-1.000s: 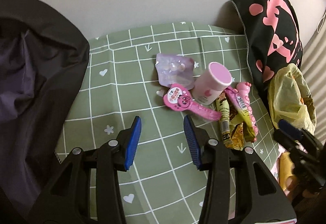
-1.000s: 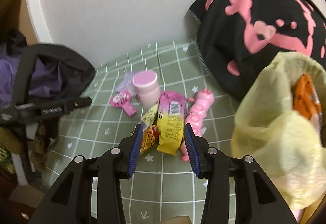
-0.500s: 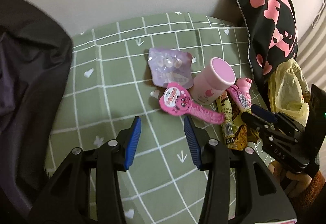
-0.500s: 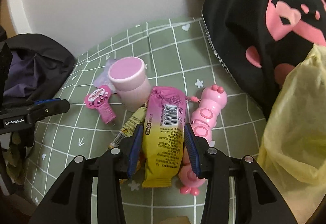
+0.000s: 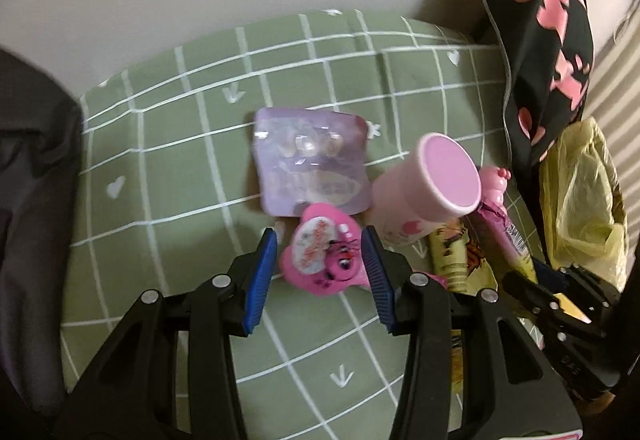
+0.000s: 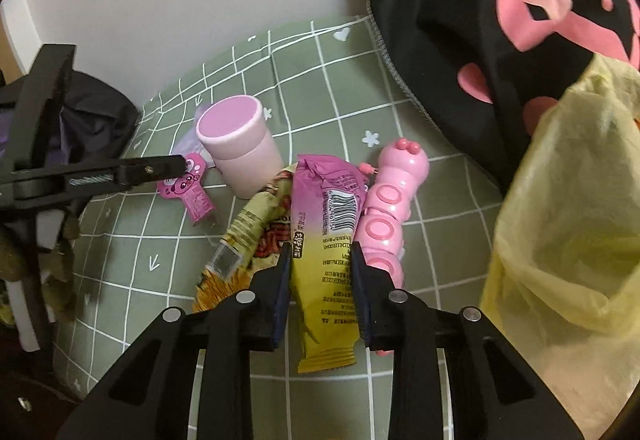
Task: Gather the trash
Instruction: 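Grasp the yellow snack bar with the right tool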
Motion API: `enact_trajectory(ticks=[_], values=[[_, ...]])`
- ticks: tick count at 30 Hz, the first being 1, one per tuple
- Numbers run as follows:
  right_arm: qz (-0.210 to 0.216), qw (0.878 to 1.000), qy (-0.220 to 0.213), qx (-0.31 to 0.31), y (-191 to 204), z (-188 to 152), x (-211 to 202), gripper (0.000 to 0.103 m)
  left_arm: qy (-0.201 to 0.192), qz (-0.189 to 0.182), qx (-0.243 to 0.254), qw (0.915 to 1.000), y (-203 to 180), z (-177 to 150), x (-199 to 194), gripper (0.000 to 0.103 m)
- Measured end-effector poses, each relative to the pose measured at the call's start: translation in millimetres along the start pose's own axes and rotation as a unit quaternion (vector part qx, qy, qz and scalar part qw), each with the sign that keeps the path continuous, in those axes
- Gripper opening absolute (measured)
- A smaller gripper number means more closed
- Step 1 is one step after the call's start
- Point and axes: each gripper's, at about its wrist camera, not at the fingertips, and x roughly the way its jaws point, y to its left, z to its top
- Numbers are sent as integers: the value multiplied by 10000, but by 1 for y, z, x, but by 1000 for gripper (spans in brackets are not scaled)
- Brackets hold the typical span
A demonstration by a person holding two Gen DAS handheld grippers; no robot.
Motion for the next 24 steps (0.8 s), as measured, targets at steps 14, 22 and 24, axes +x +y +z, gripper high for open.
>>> enact_trajectory(ticks=[14,22,24], values=[[-85,9999,-123,83,-9,-5,-16,27,22,716,718,9948,-17,-4,10,42],[273,9995,-129,68,0,-1,-13,21,-97,886,95,9960,29,-3,-14,42],[332,9992,-197,25,2,2,-17,20,-124,654,-186,9976,38,-2,-19,42]])
